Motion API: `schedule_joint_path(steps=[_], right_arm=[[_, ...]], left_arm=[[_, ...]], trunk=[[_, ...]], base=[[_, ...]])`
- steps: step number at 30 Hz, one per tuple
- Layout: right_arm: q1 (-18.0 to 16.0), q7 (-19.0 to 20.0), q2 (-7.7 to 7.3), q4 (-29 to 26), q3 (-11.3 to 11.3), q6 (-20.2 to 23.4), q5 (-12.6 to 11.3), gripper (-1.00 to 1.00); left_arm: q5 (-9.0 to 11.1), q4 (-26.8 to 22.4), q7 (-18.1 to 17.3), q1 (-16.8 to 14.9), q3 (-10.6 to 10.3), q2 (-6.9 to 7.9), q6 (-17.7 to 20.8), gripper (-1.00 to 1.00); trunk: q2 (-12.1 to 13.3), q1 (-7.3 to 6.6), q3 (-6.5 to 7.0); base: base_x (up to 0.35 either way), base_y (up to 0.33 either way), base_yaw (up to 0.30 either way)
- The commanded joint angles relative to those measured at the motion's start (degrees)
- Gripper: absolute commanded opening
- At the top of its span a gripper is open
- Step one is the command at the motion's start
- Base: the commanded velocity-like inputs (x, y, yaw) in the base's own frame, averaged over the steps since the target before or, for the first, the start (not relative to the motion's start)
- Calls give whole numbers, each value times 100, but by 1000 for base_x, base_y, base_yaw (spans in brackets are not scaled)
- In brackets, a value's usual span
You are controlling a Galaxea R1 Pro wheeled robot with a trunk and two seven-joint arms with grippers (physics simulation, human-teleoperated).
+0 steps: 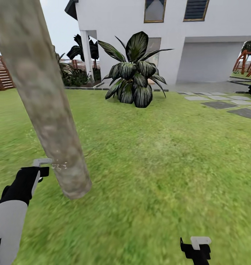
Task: In the garden, pick up the pesticide atomizer on the floor and spray pesticide onto both trees until each tree trunk is fully covered.
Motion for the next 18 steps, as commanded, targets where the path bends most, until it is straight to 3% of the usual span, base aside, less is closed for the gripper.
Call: schedule_joint_path(steps=[1, 11, 18], right_arm=[[-4, -19, 1, 7, -42, -14, 61, 100], [-4, -19, 1, 7, -42, -14, 61, 100], [-4, -19, 4, 7, -42, -14, 61, 100]], left_arm=[[-18, -9, -5, -4, -1, -7, 29, -100], [-18, -16, -10, -72, 9, 18, 37, -100], [-18, -292, -13, -31, 14, 6, 46, -100]], trunk=[[-2, -1, -5], [-2, -1, -5], [-2, -1, -5]], base=[[0, -275, 1], [80, -270, 0], [18, -272, 0]])
